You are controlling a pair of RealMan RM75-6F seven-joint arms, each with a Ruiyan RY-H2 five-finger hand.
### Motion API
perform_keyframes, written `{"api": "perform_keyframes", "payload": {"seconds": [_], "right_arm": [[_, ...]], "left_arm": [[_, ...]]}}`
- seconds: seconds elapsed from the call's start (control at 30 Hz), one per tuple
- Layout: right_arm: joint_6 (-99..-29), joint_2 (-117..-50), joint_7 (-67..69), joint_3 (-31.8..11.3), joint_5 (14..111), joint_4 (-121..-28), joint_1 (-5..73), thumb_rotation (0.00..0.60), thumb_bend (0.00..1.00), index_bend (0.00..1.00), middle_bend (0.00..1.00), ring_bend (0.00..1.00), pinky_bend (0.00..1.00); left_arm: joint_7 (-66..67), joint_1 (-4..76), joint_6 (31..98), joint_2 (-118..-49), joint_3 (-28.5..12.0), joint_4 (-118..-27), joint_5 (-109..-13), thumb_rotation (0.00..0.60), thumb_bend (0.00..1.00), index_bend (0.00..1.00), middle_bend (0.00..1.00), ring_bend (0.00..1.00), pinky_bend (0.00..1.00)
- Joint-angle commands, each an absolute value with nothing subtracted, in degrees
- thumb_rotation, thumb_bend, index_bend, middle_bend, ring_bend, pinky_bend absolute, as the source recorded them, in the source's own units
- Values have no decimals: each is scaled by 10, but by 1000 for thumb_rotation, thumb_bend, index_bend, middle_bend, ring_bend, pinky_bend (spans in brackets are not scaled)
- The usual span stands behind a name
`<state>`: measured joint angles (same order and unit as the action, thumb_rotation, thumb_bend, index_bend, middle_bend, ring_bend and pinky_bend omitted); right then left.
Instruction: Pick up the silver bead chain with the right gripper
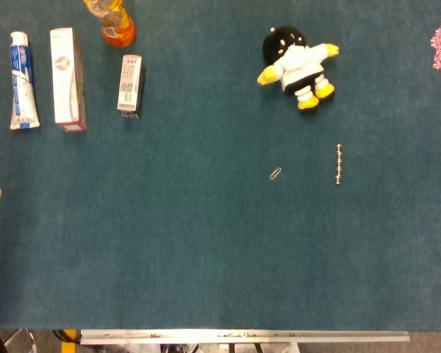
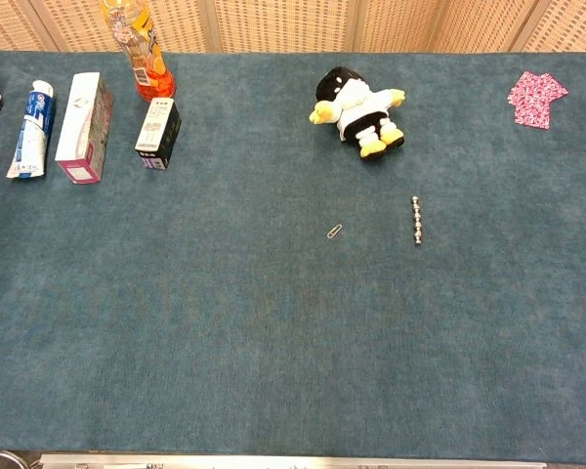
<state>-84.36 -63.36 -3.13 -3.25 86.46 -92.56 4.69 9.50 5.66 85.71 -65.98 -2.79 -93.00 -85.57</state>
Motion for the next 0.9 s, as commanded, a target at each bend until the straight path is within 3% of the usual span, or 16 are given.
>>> {"api": "perform_keyframes", "payload": {"seconds": [0.03, 0.43, 0.63, 0.73, 0.83, 0.9], "right_arm": [[-844, -633, -31, -33, 865, -926, 47, 600, 303, 378, 391, 310, 420], [-843, -615, 0, -37, 901, -932, 66, 600, 303, 378, 391, 315, 420], [-797, -597, 10, -36, 933, -943, 107, 600, 287, 378, 391, 317, 422], [-769, -597, -8, -43, 937, -945, 132, 600, 178, 378, 401, 373, 537], [-748, -604, -31, -47, 944, -942, 153, 600, 43, 378, 472, 521, 704], [-733, -612, -46, -49, 951, -935, 170, 600, 6, 378, 536, 602, 776]], "left_arm": [[94, 57, 857, -660, -27, -930, -856, 600, 205, 39, 38, 61, 57], [91, 53, 865, -660, -26, -931, -860, 600, 205, 39, 38, 61, 57], [91, 52, 863, -658, -25, -932, -858, 600, 205, 39, 38, 61, 57], [91, 52, 864, -658, -25, -932, -859, 600, 205, 39, 39, 61, 57], [90, 51, 863, -656, -24, -933, -858, 600, 205, 39, 38, 61, 57], [89, 49, 864, -655, -24, -934, -856, 600, 205, 39, 38, 61, 57]]}}
